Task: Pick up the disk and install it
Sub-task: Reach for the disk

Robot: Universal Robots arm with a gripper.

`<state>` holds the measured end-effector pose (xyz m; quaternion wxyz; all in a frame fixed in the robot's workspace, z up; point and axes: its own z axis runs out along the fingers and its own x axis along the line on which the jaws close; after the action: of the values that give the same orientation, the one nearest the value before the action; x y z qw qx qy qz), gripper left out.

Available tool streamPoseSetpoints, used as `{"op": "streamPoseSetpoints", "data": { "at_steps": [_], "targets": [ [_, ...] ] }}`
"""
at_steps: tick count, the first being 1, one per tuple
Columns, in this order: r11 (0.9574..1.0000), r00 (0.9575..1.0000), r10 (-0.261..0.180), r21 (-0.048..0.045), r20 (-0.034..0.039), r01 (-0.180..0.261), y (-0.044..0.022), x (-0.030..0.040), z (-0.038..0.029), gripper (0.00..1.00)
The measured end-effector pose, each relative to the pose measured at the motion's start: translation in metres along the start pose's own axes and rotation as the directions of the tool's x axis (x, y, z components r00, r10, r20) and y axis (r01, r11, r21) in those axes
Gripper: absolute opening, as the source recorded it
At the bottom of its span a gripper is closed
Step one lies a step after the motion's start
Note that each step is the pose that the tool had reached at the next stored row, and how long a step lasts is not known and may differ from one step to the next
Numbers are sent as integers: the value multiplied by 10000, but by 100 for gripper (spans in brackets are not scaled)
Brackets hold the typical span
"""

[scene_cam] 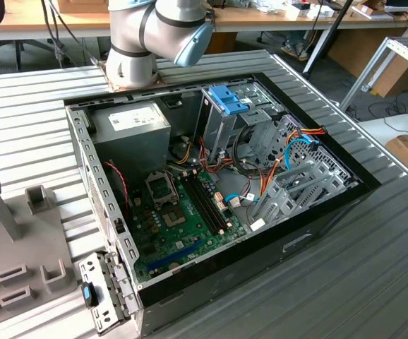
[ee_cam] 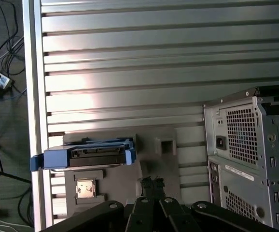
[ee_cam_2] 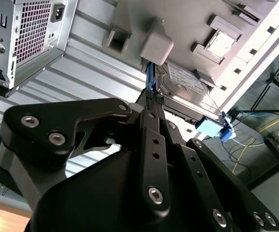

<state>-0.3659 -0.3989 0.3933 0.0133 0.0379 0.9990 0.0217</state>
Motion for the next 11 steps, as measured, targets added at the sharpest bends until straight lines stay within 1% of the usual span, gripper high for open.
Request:
{"op": "streamPoseSetpoints", "data": {
  "at_steps": [1,3,4,6,10,11],
  "targets": [
    [10000,10000,0,-1,1,0,-2,29,0,11],
    [10000,10000,1,-1,1,-1,-5,64,-1,11],
    [10000,10000,0,0,1,0,-7,99,-2,11],
    [10000,10000,0,-1,0,0,-11,142,-4,11],
    [10000,10000,0,0,0,0,-22,292,-8,11],
    [10000,10000,0,-1,1,0,-23,309,-8,11]
  ]
}}
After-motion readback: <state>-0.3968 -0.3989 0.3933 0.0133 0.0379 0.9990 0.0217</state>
